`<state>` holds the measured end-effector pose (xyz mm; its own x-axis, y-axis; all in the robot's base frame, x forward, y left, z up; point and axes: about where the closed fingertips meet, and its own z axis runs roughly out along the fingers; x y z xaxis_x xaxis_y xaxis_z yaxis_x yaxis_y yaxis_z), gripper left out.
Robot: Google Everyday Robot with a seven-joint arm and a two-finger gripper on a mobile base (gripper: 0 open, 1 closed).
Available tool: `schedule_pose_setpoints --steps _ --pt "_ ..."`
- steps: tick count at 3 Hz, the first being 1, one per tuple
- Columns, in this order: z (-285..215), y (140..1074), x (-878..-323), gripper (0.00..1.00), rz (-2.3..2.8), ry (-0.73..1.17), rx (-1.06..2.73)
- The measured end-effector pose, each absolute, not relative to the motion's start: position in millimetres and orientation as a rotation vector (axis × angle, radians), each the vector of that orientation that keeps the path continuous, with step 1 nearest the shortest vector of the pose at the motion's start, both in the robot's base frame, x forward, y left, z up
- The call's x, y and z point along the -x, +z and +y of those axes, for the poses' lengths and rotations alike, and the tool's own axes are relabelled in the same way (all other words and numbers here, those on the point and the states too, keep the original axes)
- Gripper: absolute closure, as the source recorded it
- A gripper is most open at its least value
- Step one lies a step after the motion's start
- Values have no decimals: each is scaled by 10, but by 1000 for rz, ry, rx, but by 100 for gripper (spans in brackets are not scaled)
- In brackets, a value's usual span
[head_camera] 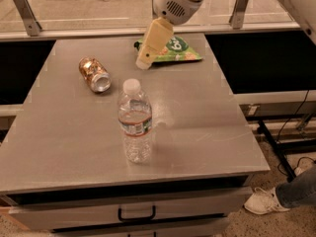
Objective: Place orange can upright
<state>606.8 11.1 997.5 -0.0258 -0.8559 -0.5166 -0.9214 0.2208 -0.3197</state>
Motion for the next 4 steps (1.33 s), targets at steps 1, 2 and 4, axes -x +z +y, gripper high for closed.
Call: schedule_pose_setpoints --steps 1,2,4 --pt "154 9973 -6099 0 1883 150 1610" --pt "716 9788 -6500 0 1913 246 1472" --pt "1763 9485 -7047 0 2073 445 1229"
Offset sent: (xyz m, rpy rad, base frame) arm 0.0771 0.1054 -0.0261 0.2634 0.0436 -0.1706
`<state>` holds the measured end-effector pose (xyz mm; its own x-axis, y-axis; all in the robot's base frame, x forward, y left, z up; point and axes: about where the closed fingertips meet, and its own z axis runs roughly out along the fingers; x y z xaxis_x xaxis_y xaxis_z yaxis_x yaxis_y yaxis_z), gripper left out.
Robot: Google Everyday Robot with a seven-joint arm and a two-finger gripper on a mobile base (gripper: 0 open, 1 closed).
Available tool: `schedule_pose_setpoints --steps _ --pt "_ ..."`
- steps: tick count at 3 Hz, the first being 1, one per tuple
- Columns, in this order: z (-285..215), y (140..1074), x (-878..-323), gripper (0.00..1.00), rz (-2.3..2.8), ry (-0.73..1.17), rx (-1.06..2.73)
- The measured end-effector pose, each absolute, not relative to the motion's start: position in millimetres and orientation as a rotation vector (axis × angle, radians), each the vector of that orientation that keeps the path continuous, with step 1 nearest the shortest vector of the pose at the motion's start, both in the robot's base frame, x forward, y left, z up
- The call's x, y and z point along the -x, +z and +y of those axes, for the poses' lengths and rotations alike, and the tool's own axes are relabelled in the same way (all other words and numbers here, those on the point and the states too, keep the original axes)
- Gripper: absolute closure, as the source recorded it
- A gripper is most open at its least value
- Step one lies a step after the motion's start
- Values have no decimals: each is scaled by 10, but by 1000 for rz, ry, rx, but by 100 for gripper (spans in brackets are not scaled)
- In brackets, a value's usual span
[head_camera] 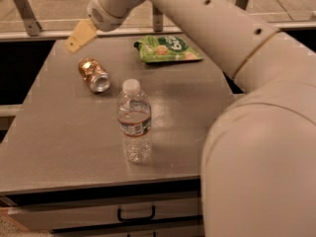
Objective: Place orange can upright
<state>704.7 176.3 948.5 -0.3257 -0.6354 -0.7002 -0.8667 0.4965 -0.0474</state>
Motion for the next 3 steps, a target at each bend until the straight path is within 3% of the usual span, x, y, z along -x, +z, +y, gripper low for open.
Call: schedule_pose_setpoints --steps 1,3 --pt "2086 9270 -7057 0 2227 483 1131" --pt "2168 8775 -6814 0 2521 377 968"
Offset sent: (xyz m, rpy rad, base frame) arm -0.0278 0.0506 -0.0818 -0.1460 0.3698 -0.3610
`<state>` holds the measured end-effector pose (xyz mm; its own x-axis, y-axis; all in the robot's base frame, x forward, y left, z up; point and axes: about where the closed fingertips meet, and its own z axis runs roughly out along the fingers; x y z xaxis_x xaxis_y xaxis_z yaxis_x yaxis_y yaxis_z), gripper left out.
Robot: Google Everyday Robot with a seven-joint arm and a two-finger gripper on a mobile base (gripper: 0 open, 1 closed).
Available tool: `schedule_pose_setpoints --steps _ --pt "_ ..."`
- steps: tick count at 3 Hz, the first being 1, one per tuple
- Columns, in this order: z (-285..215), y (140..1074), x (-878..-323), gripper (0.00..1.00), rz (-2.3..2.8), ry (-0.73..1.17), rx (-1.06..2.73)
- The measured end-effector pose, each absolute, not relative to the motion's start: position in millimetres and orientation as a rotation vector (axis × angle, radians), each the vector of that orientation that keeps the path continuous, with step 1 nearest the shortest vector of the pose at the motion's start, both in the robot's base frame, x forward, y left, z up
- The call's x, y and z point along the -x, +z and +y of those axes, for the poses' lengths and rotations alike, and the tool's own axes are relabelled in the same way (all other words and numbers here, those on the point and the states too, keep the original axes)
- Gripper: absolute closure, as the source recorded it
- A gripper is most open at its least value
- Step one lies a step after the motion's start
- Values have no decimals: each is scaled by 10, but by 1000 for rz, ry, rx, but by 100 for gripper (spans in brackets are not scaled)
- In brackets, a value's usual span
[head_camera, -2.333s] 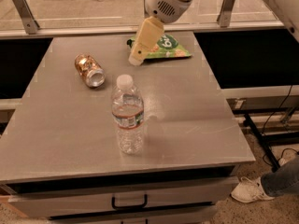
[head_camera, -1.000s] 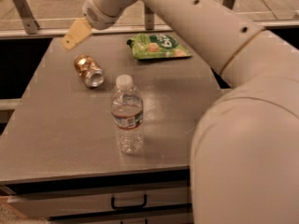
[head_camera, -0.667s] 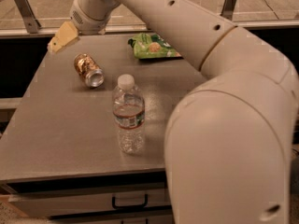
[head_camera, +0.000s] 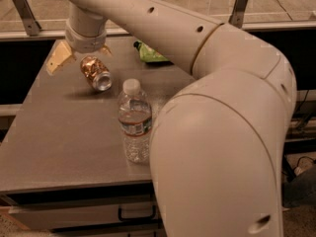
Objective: Place orange can upright
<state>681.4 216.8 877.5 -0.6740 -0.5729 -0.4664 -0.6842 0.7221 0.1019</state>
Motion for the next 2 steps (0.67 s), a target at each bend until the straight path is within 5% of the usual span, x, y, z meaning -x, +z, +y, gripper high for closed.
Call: schedule_pose_setpoints --steps 2 --pt "2078 8471 -6690 42 2642 242 947"
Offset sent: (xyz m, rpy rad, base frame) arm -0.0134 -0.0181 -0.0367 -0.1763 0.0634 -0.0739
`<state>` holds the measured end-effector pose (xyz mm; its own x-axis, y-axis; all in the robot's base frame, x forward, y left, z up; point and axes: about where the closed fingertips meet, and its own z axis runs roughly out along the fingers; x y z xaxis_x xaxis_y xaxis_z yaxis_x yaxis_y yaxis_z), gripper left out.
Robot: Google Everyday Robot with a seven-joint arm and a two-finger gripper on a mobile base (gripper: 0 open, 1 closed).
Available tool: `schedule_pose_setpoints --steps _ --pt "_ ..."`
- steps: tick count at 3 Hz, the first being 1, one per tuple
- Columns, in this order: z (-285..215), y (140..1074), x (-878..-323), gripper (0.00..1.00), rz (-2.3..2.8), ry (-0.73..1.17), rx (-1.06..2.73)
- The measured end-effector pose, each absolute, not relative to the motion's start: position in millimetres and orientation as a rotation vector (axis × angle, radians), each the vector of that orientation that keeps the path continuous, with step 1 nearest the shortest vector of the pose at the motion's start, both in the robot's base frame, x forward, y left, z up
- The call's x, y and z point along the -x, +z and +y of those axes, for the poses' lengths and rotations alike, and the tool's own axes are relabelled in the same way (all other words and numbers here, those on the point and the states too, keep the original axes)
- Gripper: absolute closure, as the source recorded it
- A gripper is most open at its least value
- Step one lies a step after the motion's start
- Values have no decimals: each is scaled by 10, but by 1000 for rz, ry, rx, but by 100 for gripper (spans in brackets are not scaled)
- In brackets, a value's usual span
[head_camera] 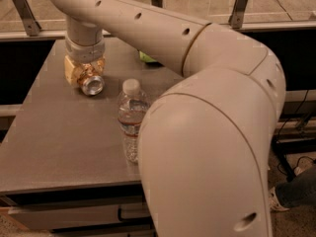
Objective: Place orange can upright
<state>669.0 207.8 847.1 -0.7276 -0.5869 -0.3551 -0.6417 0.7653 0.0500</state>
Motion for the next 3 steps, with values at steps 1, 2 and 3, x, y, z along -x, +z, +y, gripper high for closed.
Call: schedule_pose_setpoints --steps 1,2,3 --pt "2067 8404 -6725 64 2646 190 966" --pt "1998 8574 -6852 88 2564 140 979" --pt "1731 9008 -7001 100 2380 153 997"
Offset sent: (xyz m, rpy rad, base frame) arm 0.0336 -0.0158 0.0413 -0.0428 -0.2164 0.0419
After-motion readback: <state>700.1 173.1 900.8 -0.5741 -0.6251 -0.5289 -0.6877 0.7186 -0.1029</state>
